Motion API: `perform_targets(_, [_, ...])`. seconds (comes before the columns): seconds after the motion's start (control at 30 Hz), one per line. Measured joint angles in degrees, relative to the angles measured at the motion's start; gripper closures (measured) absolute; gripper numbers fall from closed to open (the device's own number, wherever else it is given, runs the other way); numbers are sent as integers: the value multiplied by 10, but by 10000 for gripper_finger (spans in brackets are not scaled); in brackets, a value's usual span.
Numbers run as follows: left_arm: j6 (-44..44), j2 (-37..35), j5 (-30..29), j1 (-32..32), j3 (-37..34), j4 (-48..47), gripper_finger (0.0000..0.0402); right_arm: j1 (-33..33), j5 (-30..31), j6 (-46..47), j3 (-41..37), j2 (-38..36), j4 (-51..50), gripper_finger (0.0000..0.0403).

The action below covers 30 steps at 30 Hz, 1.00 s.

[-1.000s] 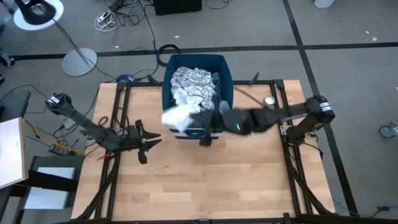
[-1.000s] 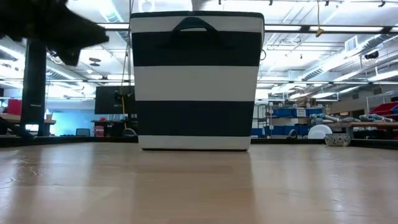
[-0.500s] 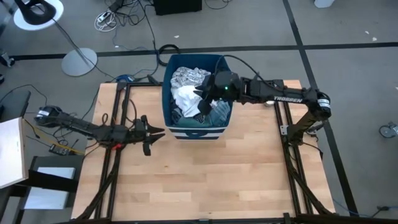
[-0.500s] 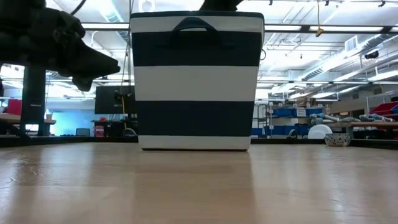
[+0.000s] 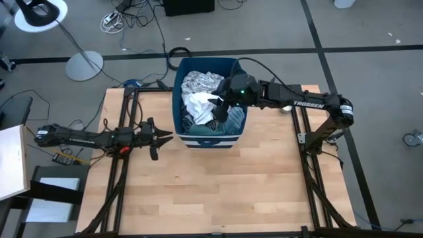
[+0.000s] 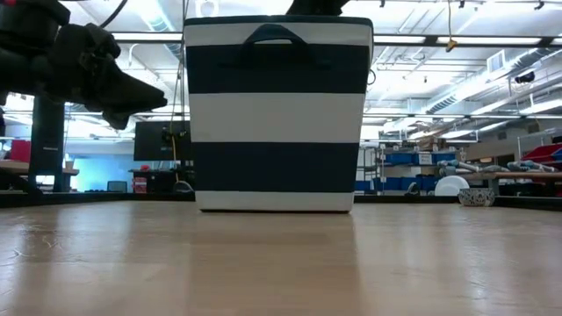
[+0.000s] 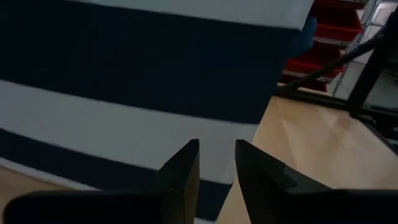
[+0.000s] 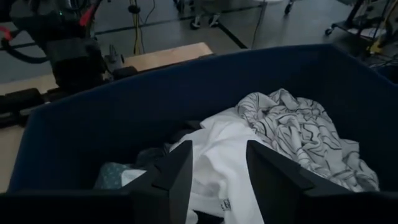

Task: Sort clothes
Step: Return to Home Position

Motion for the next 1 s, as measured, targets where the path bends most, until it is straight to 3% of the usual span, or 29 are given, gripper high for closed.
perform_targets(0.47, [26,-244,-2,0,1,-201,294,-6,-72,0,0,-18,-16,248])
perform_targets(0.7, [39,-250,-18,1,10,-227,294,-3,-73,7,0,-43,-60,249])
perform_targets(1.0, [-18,-250,-17,1,9,-222,294,1,-73,10,0,-104,-129,249])
